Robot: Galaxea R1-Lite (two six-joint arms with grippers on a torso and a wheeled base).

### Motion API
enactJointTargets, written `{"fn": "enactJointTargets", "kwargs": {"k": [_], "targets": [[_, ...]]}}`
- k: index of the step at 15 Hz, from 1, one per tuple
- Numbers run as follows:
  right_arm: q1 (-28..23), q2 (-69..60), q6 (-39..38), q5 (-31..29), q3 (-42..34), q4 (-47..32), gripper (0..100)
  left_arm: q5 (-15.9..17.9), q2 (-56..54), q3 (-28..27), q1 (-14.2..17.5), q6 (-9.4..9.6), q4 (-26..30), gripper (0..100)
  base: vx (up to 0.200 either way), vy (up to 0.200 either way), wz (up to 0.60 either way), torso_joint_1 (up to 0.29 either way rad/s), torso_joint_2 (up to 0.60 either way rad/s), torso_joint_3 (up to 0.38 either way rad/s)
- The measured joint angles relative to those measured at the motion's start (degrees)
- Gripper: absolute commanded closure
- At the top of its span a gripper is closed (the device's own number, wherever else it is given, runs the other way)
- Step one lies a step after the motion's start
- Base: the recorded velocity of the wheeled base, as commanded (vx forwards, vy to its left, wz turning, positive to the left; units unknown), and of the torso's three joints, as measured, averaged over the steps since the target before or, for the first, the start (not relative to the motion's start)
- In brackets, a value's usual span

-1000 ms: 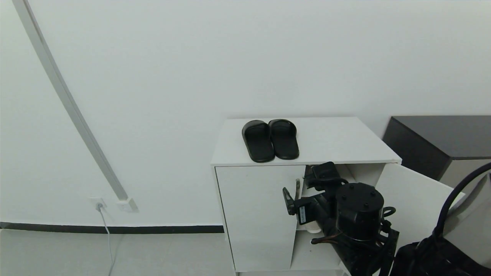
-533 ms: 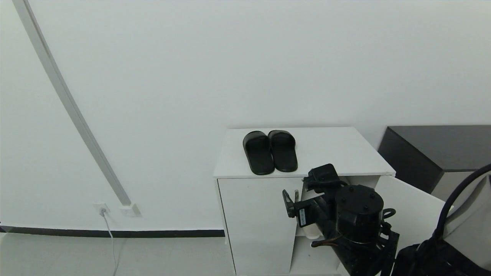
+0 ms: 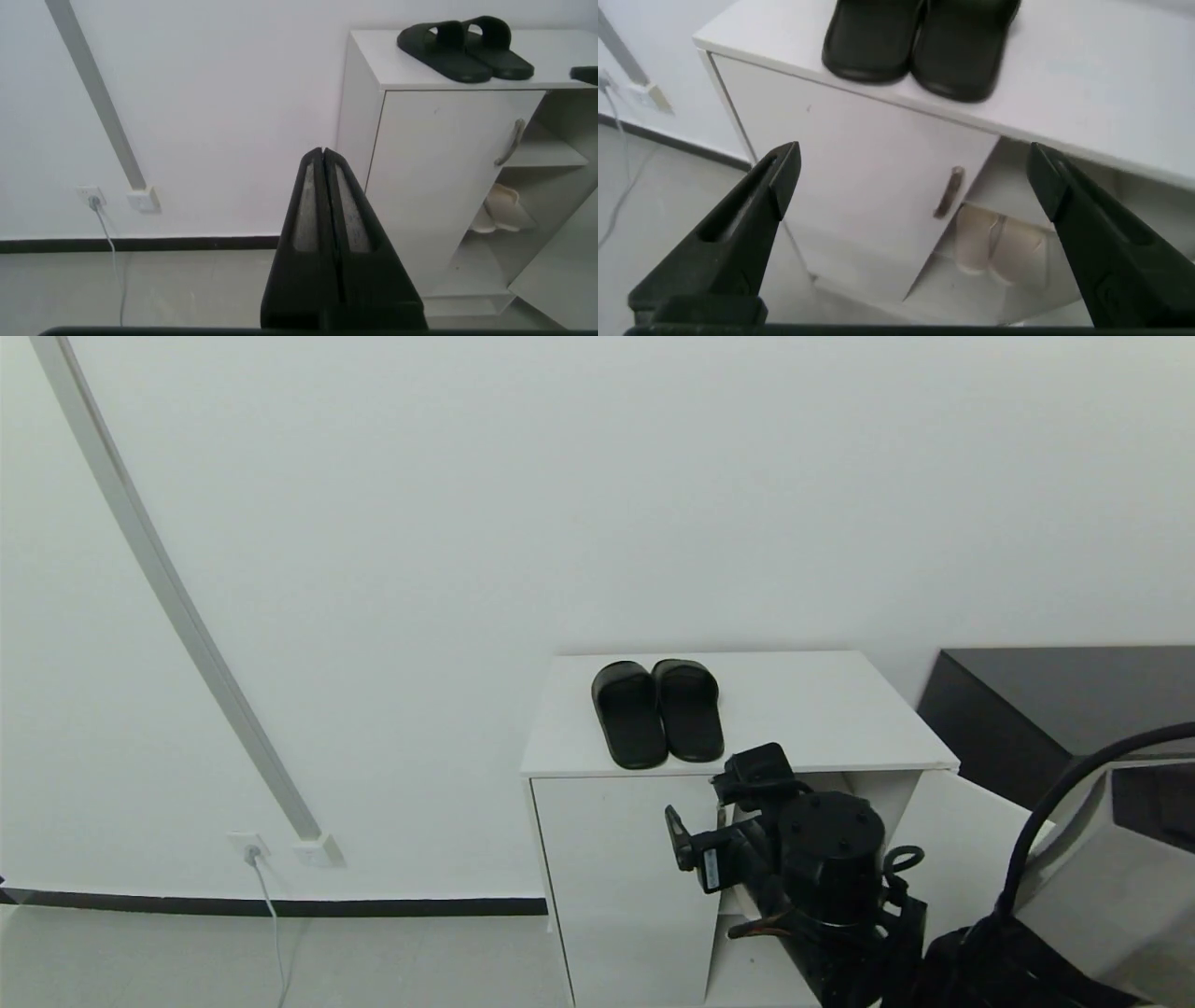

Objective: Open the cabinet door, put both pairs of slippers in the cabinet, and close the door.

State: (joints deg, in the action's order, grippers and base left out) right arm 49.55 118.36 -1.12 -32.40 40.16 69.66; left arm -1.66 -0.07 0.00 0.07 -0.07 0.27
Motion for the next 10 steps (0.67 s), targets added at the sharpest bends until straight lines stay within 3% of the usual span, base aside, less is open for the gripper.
{"fn": "enactJointTargets", "kwargs": {"k": [6,10], "targets": [[-0.24,-0.59,-9.76,-0.05,20.02,-28.0,0,0.07,0.0,0.0,0.0,-0.06,0.0,100,0.0,0.0,0.0,0.0,0.0,0.0],[-0.2,-0.5,-12.62,-0.09,24.26,-31.54,0,0.21,0.0,-0.11,0.02,-0.33,0.05,100,0.2,0.0,0.0,-0.001,0.0,0.001]]}}
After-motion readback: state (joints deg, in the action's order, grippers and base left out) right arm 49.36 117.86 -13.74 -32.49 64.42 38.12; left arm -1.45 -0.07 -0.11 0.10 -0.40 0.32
